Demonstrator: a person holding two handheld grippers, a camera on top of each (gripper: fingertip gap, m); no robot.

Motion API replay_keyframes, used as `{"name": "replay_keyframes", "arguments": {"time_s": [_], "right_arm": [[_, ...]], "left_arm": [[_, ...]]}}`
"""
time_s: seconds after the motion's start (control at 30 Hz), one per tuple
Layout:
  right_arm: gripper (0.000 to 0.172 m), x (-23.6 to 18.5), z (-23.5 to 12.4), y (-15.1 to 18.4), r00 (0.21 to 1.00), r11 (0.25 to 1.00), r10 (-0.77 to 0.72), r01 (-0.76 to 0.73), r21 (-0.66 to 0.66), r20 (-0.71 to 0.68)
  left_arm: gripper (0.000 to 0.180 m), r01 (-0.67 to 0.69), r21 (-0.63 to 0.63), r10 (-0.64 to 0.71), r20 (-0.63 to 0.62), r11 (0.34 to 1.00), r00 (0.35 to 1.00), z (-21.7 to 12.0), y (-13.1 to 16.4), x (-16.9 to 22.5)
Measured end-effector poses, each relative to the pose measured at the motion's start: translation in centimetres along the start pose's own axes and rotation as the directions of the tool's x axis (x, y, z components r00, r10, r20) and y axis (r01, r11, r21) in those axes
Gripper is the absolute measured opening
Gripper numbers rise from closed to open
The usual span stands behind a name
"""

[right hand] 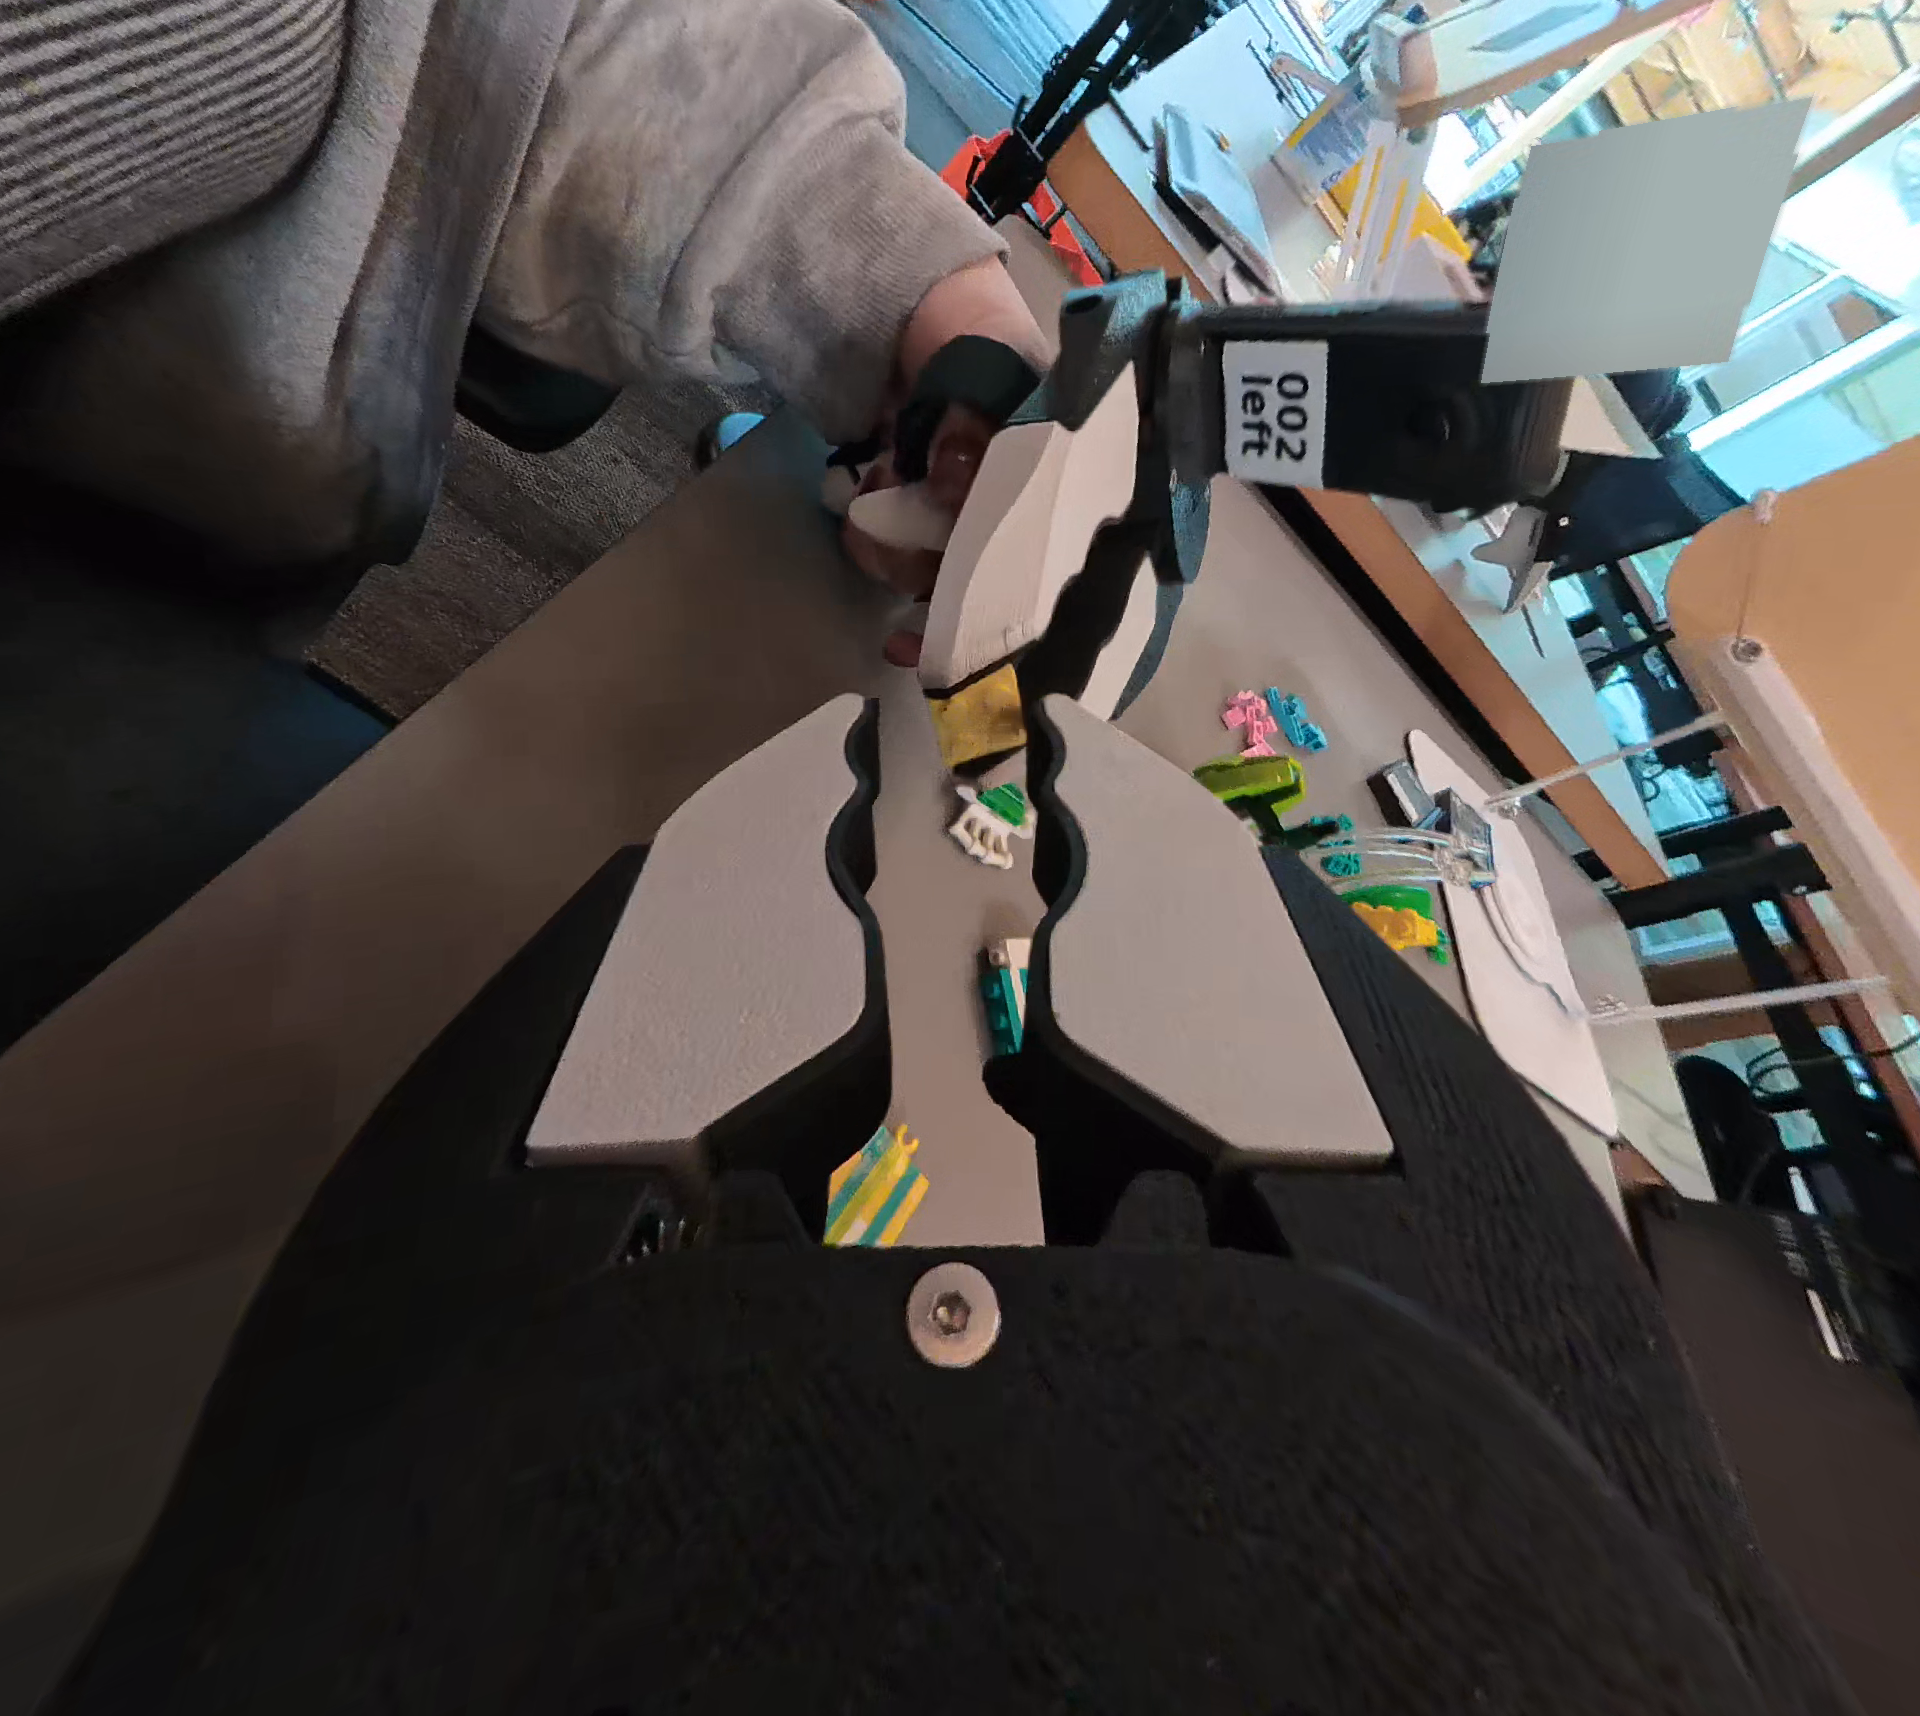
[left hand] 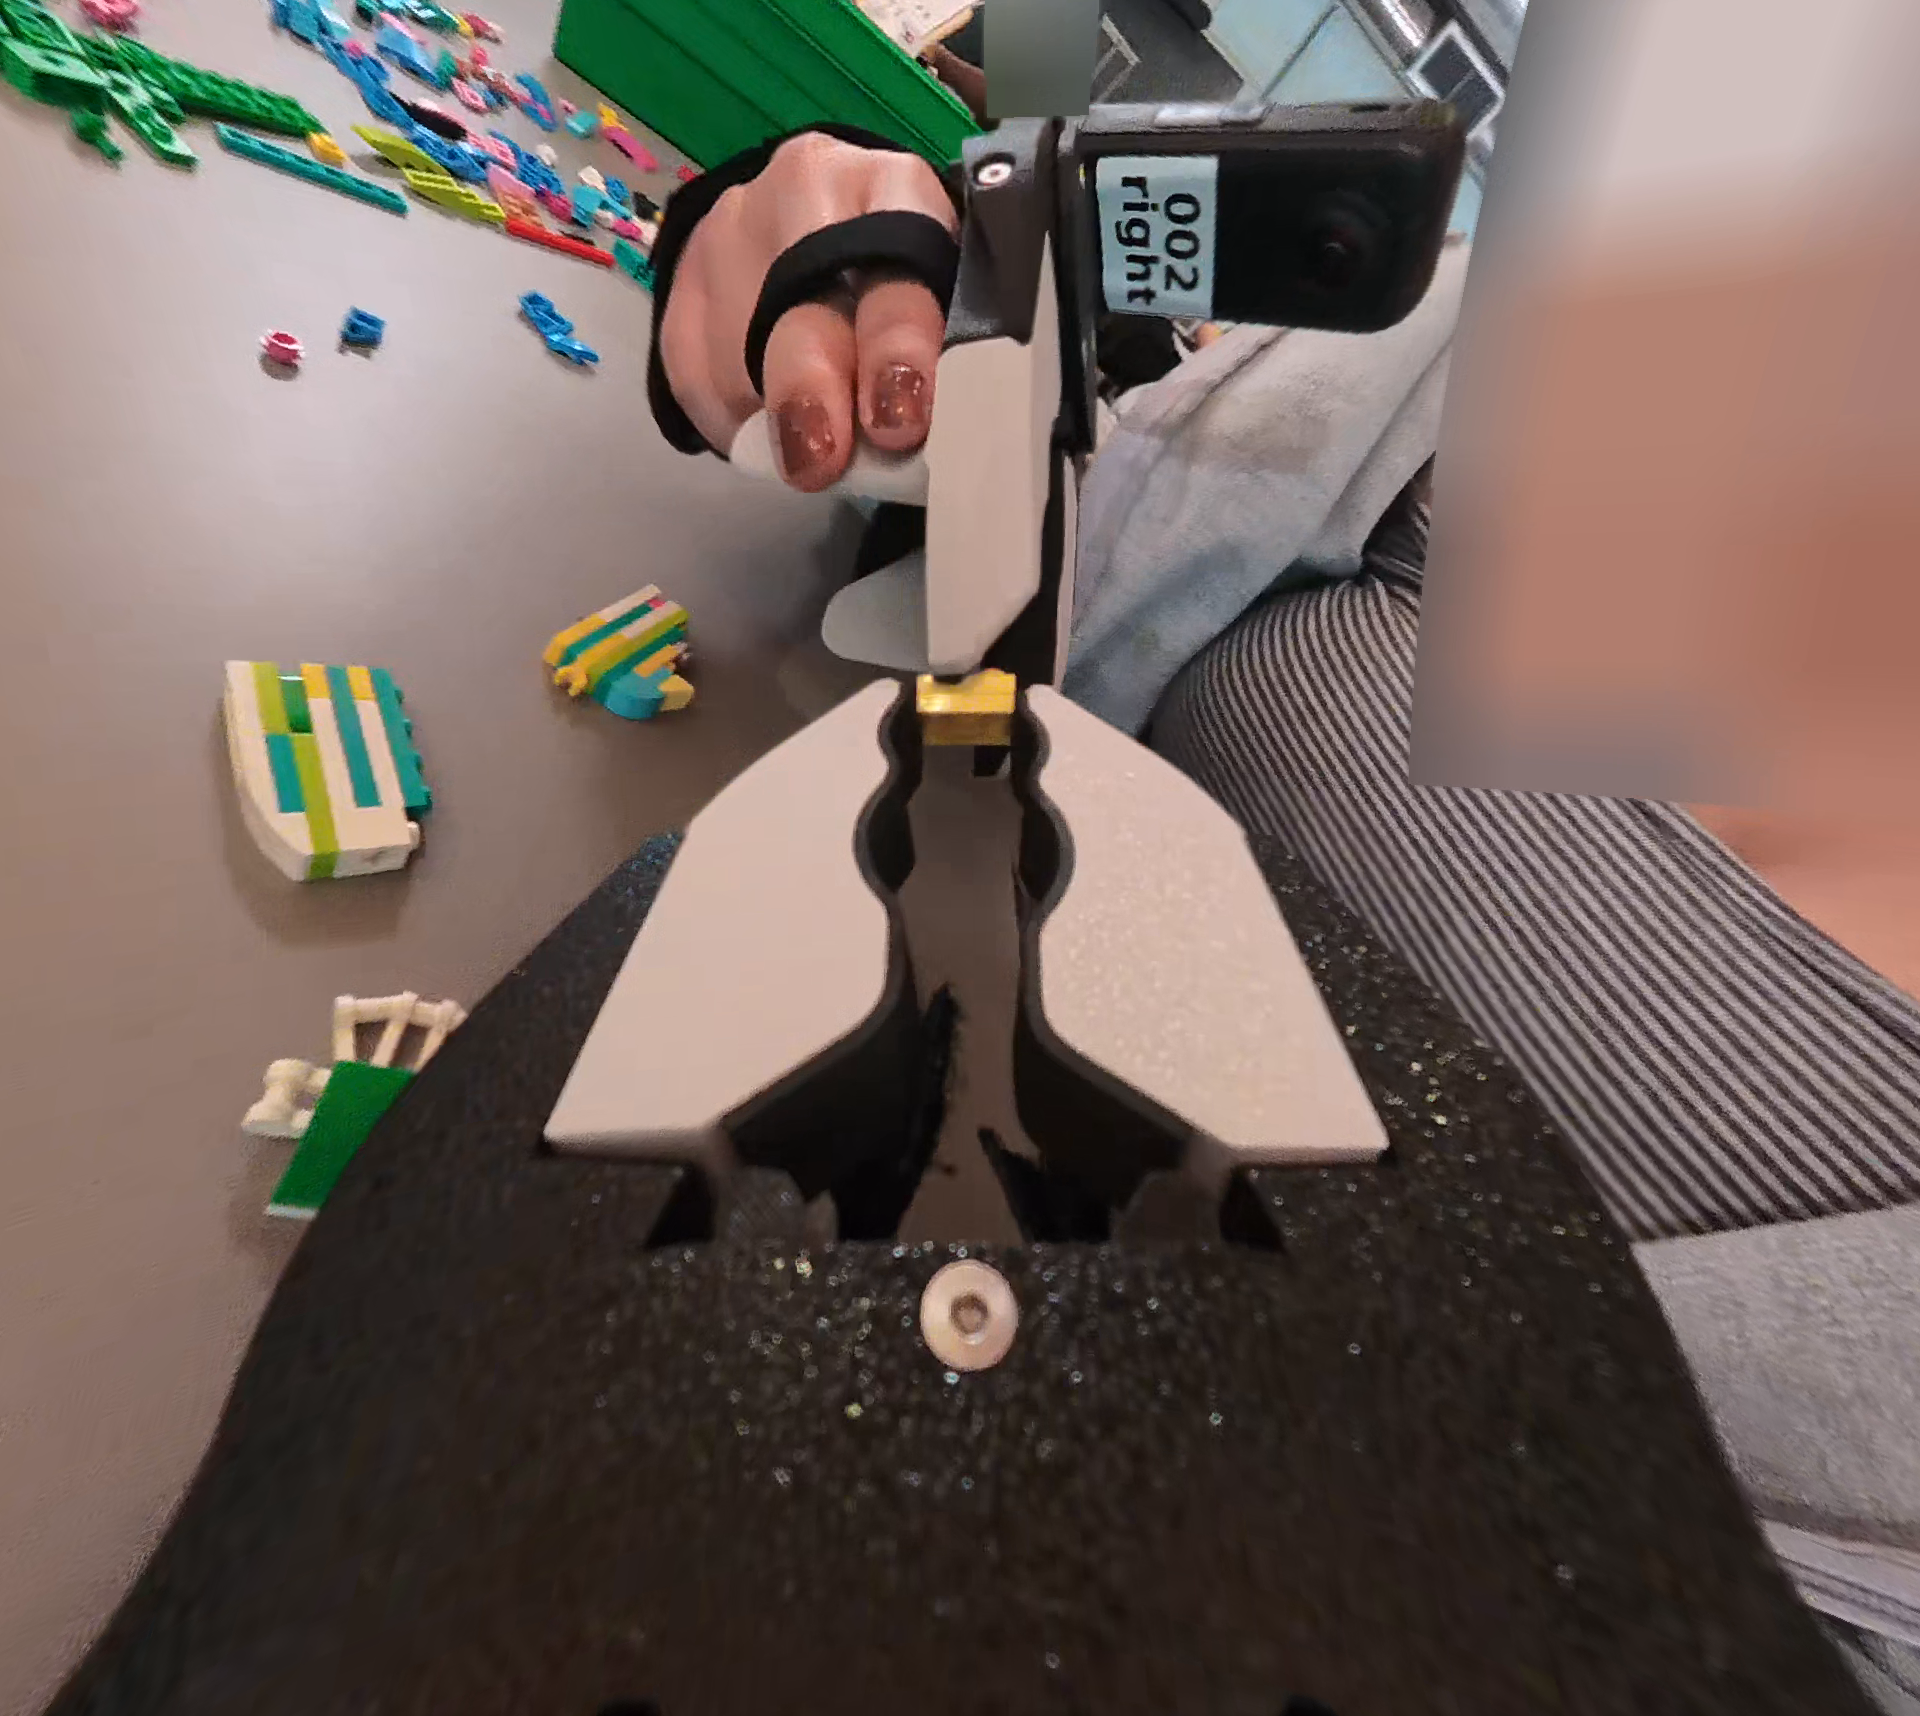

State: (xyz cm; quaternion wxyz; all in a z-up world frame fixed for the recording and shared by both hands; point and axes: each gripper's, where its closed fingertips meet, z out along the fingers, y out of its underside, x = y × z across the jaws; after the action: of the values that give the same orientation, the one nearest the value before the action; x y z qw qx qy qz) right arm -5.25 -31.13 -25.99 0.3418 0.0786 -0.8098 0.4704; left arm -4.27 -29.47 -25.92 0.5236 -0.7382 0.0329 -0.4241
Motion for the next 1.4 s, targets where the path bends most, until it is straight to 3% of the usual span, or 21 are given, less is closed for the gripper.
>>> {"name": "replay_keyframes", "arguments": {"time_s": [0.13, 0.3, 0.37, 0.6, 0.77, 0.93, 1.4], "right_arm": [[0.016, -0.4, 0.3, 0.2, 1.000, 1.000, -0.025, 0.025, -0.014, 0.006], [0.015, 1.7, -0.3, 0.5, 0.970, 0.969, 0.243, -0.241, 0.063, -0.030], [0.015, 2.4, -0.7, 0.3, 0.958, 0.953, 0.282, -0.274, 0.125, -0.047], [0.015, 2.2, -0.2, 0.6, 0.985, 0.992, 0.112, -0.103, 0.070, -0.130], [0.015, 2.9, -0.3, 0.5, 0.978, 0.997, 0.047, -0.034, 0.064, -0.205], [0.015, 3.1, -0.3, 0.4, 0.968, 0.998, -0.006, 0.021, 0.057, -0.250], [0.016, 3.2, -0.3, -0.2, 0.956, 0.995, 0.003, 0.028, 0.101, -0.292]], "left_arm": [[0.016, 0.012, -0.033, -0.012, -0.009, 0.999, 1.000, 0.3, 0.5, 0.1], [0.024, -0.123, 0.111, 0.114, 0.081, 0.986, 0.990, -0.4, -1.8, -0.6], [0.022, -0.116, 0.138, 0.104, 0.094, 0.984, 0.990, -0.8, -2.1, -0.8], [0.031, -0.026, 0.200, 0.020, 0.031, 0.979, 0.999, -0.9, -2.8, -0.7], [0.016, 0.006, 0.179, -0.011, 0.023, 0.984, 1.000, -0.6, -2.5, -0.9], [0.016, 0.021, 0.185, -0.019, -0.010, 0.982, 1.000, -0.7, -2.5, -0.7], [0.016, 0.019, 0.194, -0.009, -0.049, 0.981, 0.999, -1.0, -2.5, -0.1]]}}
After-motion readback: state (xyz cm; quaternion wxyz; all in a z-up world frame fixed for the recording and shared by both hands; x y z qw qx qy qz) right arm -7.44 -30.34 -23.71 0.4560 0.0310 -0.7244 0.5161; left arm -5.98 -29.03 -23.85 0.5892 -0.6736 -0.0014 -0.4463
